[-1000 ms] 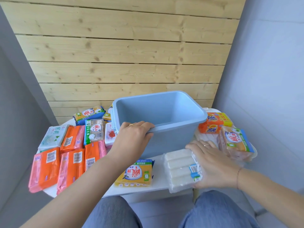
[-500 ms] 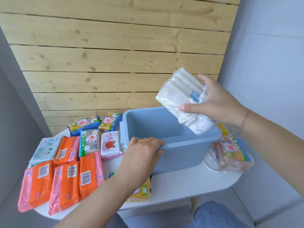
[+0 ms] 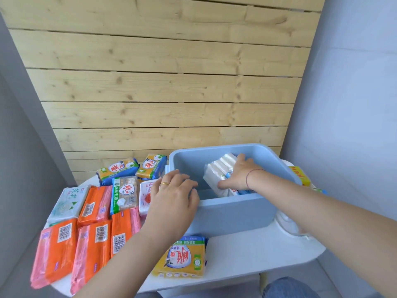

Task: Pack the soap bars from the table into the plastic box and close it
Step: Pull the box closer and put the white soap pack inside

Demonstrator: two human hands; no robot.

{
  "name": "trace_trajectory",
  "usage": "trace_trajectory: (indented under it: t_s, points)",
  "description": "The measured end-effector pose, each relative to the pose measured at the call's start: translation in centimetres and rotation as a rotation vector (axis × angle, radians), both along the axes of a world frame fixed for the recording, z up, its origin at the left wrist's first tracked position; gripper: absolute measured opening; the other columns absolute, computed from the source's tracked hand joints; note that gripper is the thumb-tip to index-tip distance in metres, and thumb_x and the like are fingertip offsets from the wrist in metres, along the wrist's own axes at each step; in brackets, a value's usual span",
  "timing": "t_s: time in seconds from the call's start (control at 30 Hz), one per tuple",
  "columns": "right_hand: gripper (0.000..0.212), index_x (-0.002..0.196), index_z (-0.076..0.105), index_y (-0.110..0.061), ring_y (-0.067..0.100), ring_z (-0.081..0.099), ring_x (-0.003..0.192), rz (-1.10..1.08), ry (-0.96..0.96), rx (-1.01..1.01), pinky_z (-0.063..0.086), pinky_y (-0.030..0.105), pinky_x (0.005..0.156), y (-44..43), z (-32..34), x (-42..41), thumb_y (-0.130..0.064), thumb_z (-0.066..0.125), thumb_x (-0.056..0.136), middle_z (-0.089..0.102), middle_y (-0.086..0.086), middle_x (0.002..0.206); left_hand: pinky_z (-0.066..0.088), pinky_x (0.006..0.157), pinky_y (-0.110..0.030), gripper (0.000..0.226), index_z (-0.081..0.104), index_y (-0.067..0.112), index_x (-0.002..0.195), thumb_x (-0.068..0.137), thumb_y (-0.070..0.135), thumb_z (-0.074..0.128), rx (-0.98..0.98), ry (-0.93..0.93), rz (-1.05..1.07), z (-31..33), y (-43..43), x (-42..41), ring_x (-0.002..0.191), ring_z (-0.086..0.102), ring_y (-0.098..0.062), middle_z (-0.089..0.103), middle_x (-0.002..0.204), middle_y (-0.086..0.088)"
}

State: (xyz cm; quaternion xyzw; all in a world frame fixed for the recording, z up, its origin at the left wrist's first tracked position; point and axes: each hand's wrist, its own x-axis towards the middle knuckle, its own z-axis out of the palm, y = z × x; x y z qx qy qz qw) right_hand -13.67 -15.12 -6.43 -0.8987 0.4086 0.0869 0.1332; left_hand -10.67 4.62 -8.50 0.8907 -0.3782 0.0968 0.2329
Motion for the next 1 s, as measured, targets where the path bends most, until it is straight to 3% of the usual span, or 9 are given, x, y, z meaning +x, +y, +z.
trace_trajectory:
  t_s: [0.13,0.2,0.3,0.43,0.57,0.67,0.8,0.9,1.0]
  points:
    - [0.115,0.147,0.002,-0.026,0.031,0.051,0.086,-0.005,0.164,-0.073,0.039,0.029,0.055,-0.1,-1.2,0.5,-0.054,0.067,0.056,0.031,0.009,0.131,0.027,0.101,-0.029,0.064,0.062,0.026,0.092,0.083,0.04,0.0,0.084,-0.055,-0.045,-0.7,0.3,0.6,0.142,0.02,-0.007,0.059,0.114,0.013]
    - [0.109,0.147,0.001,-0.022,0.028,0.047,0.084,-0.051,0.241,-0.072,0.035,0.028,0.052,-0.1,-1.2,0.6,-0.053,0.064,0.063,0.035,0.006,0.122,0.028,0.102,-0.027,0.067,0.062,0.022,0.086,0.081,0.042,-0.002,0.047,-0.041,-0.076,-0.8,0.5,0.8,0.141,0.021,-0.008,0.06,0.107,0.01]
    - [0.077,0.14,0.024,-0.019,0.016,0.047,0.075,-0.015,0.428,-0.035,0.034,0.024,0.057,-0.3,-0.2,0.3,-0.054,0.053,0.077,0.039,-0.001,0.092,0.028,0.106,-0.026,0.054,0.065,0.018,0.085,0.089,0.038,0.015,0.003,-0.02,-0.129,-0.9,0.8,1.1,0.139,0.027,-0.012,0.063,0.104,0.007]
    - [0.053,0.125,0.041,-0.021,0.025,0.054,0.102,0.102,0.62,-0.045,0.037,0.029,0.077,-1.2,0.3,0.2,-0.054,0.047,0.084,0.053,0.002,0.117,0.023,0.11,-0.021,0.049,0.067,0.015,0.087,0.094,0.036,0.023,-0.023,-0.037,-0.17,-0.9,1.1,1.3,0.136,0.032,-0.014,0.063,0.106,0.005]
    - [0.045,0.117,0.049,-0.026,0.025,0.055,0.096,0.263,0.739,-0.295,0.038,0.027,0.077,-1.9,-0.4,0.8,-0.056,0.043,0.084,0.056,-0.004,0.098,0.021,0.107,-0.016,0.063,0.066,0.015,0.089,0.087,0.044,0.01,-0.045,-0.03,-0.186,-0.7,1.1,1.3,0.137,0.029,-0.012,0.063,0.108,0.005]
    - [0.036,0.103,0.048,-0.023,0.023,0.051,0.104,0.306,0.703,-0.34,0.036,0.028,0.08,-2.8,-1.3,1.2,-0.053,0.046,0.083,0.048,-0.003,0.102,0.02,0.107,-0.014,0.069,0.066,0.014,0.088,0.082,0.046,0.005,-0.046,-0.015,-0.204,-0.4,1.2,1.2,0.137,0.029,-0.012,0.062,0.107,0.004]
    - [0.075,0.143,0.019,-0.041,0.031,0.024,0.138,0.484,0.572,-0.276,0.033,0.041,0.104,-4.2,-1.6,0.8,-0.064,0.05,0.079,0.019,0.008,0.147,0.012,0.104,-0.007,0.058,0.066,0.013,0.088,0.089,0.04,0.015,-0.044,-0.014,-0.208,-0.3,1.3,1.3,0.137,0.029,-0.012,0.063,0.106,0.003]
    - [0.07,0.141,0.01,-0.058,0.028,0.026,0.135,0.576,0.541,-0.174,0.038,0.043,0.105,-5.4,-0.9,0.0,-0.05,0.049,0.084,0.017,0.005,0.145,0.004,0.099,0.0,0.044,0.067,0.012,0.088,0.094,0.031,0.027,-0.041,-0.021,-0.205,-0.6,1.4,1.6,0.135,0.032,-0.013,0.064,0.104,0.002]
    - [0.063,0.137,0.023,-0.059,0.028,0.032,0.128,0.646,0.482,-0.099,0.044,0.044,0.101,-5.7,-1.0,-0.9,-0.028,0.045,0.088,0.014,-0.002,0.147,0.005,0.099,0.0,0.039,0.067,0.012,0.089,0.095,0.028,0.032,-0.056,-0.012,-0.232,-0.8,1.5,1.9,0.136,0.032,-0.012,0.064,0.104,0.002]
